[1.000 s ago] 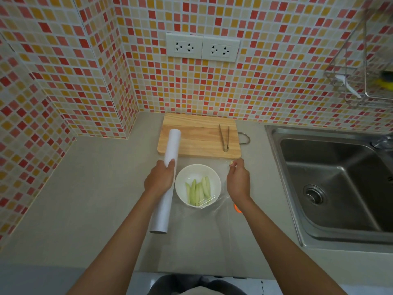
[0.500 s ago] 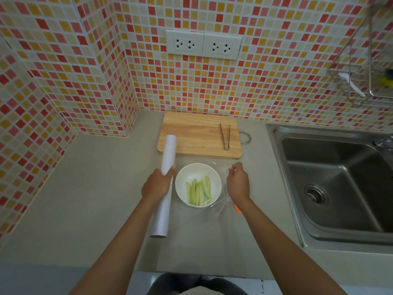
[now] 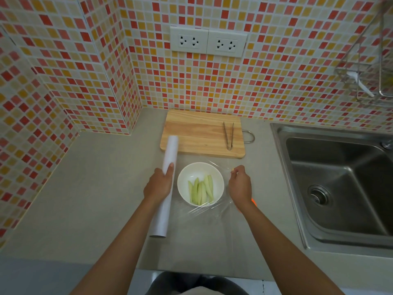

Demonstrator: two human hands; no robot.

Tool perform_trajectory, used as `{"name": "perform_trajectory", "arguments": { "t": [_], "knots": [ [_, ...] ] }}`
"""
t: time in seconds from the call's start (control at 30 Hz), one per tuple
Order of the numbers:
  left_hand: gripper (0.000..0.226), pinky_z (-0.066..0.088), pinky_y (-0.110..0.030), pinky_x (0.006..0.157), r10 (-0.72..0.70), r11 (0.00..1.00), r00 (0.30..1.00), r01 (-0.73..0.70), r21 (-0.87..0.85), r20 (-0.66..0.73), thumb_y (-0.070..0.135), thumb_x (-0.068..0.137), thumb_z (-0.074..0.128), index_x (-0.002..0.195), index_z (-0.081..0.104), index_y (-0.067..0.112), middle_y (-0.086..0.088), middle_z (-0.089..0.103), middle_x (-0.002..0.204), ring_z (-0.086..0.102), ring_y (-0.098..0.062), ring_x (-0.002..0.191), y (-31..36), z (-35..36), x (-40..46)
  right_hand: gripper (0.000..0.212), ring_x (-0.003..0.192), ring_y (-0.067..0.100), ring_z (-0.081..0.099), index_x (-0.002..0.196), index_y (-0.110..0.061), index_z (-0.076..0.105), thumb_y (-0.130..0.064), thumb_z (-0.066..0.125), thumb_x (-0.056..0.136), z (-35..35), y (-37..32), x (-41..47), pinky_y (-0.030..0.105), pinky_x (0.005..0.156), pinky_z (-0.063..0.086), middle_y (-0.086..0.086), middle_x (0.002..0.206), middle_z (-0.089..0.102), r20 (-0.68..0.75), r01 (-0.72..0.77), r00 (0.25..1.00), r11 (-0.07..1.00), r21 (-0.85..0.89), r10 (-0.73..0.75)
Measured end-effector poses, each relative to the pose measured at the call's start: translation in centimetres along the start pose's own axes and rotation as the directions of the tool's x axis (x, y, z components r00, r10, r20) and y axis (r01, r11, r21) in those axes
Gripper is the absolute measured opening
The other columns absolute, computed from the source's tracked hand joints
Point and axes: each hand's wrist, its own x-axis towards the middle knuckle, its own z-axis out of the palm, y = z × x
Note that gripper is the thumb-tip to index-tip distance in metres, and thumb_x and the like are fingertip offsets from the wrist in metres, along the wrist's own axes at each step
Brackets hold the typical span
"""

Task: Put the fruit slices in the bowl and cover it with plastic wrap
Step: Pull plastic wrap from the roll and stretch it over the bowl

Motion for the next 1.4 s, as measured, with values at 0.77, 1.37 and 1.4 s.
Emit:
{"name": "perform_trajectory", "arguments": {
  "t": [0.77,1.37,1.4],
  "knots": [
    [0.069,0.038,-0.033,0.072,-0.012,1.0,1.0,0.013,0.027,-0.024,0.067,0.09,0.028,0.11,0.053,0.006,-0.005,0.054,0.095,0.052,-0.025,0.082,-1.2,0.4,-0.6,0.017,0.083,0.037,0.061,0.104,-0.004,0.051,-0.015,0.039,0.099,0.4,1.1,0.4,0.038,0.068,0.046,0.018,0.09,0.066,0.022,0.002,1.0,1.0,-0.022,-0.001],
    [0.063,0.039,-0.034,0.073,-0.024,1.0,0.999,0.024,-0.019,-0.031,0.066,0.088,0.039,0.107,0.05,0.008,-0.005,0.055,0.096,0.051,-0.027,0.084,-0.9,-0.3,-0.5,0.015,0.077,0.035,0.059,0.102,-0.003,0.05,-0.013,0.038,0.099,0.2,1.5,0.6,0.038,0.066,0.046,0.018,0.084,0.064,-0.024,0.042,0.999,0.999,0.0,-0.042],
    [0.064,0.039,-0.034,0.073,-0.03,1.0,0.999,0.029,-0.007,-0.026,0.067,0.087,0.039,0.107,0.049,0.007,-0.005,0.054,0.096,0.052,-0.028,0.085,-0.9,-0.2,-0.5,0.016,0.079,0.036,0.06,0.102,-0.003,0.05,-0.013,0.038,0.099,0.3,1.5,0.7,0.039,0.068,0.047,0.019,0.086,0.065,-0.022,0.038,0.999,0.999,-0.01,-0.038]
  ]
}}
